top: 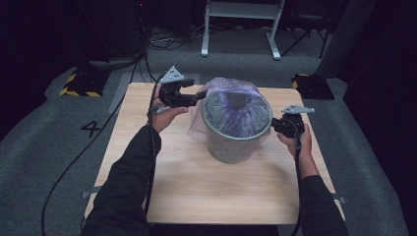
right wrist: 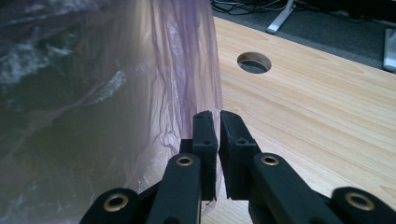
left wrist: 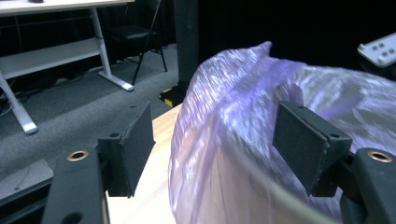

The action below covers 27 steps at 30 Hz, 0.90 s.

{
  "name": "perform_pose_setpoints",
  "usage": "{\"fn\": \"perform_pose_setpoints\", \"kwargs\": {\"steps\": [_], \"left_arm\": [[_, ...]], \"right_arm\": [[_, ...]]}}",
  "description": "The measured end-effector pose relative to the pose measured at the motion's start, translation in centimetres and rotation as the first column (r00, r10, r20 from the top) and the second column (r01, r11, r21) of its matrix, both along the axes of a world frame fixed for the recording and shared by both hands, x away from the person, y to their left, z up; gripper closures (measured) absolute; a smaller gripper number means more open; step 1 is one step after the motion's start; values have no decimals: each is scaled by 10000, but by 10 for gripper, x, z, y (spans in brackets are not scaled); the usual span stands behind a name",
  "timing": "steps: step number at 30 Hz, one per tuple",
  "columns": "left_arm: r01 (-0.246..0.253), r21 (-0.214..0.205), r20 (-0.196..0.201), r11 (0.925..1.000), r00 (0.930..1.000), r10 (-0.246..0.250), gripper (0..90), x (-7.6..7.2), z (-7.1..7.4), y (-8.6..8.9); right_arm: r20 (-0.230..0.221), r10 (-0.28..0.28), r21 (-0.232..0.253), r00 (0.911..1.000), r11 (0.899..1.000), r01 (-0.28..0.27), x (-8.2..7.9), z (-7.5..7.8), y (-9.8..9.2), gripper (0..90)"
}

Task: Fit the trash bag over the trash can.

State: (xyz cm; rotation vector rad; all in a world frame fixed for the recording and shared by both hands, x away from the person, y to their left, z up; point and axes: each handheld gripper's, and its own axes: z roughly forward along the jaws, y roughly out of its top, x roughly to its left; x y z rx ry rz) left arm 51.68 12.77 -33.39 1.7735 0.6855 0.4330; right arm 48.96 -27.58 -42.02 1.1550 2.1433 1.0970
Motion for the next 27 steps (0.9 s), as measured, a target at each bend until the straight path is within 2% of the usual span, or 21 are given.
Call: {"fn": "perform_pose_setpoints", "kwargs": {"steps": [3, 6, 8, 13, 15, 17, 22, 27], "left_arm": [[-70, 267, -134, 9996, 9999, 73, 290, 8, -1, -11], [-175, 232, -291, 9996, 9994, 182, 308, 13, -1, -17], [-170, 73, -368, 9998, 9992, 173, 429, 16, 0, -20], [-221, 514, -413, 9984, 9989, 243, 650, 23, -1, -27], [-170, 551, -323, 9983, 9993, 188, 745, 25, -3, -29], [-23, 497, -370, 9988, 9993, 42, 779, 27, -6, -32], [-19, 749, -365, 9972, 9993, 46, 895, 33, -13, -36], [-207, 919, -608, 9956, 9978, 264, 899, 40, -22, -37]], "right_arm": [[-2, 18, -7, 10000, 10000, -18, 0, 0, 2, 846], [33, 60, -52, 10000, 10000, -60, 0, 0, 3, 843], [13, 93, -66, 10000, 9999, -93, 0, -1, 4, 841], [-38, 127, -154, 9999, 9998, -127, 0, -3, 4, 841], [-3, 161, -99, 9999, 9998, -161, -1, -4, 3, 841], [-32, 178, -58, 9998, 9998, -178, -1, -5, 3, 842], [12, 262, -132, 9997, 9996, -261, -3, -7, 4, 852], [-79, 221, -109, 9997, 9997, -221, -3, -8, 2, 875]]}}
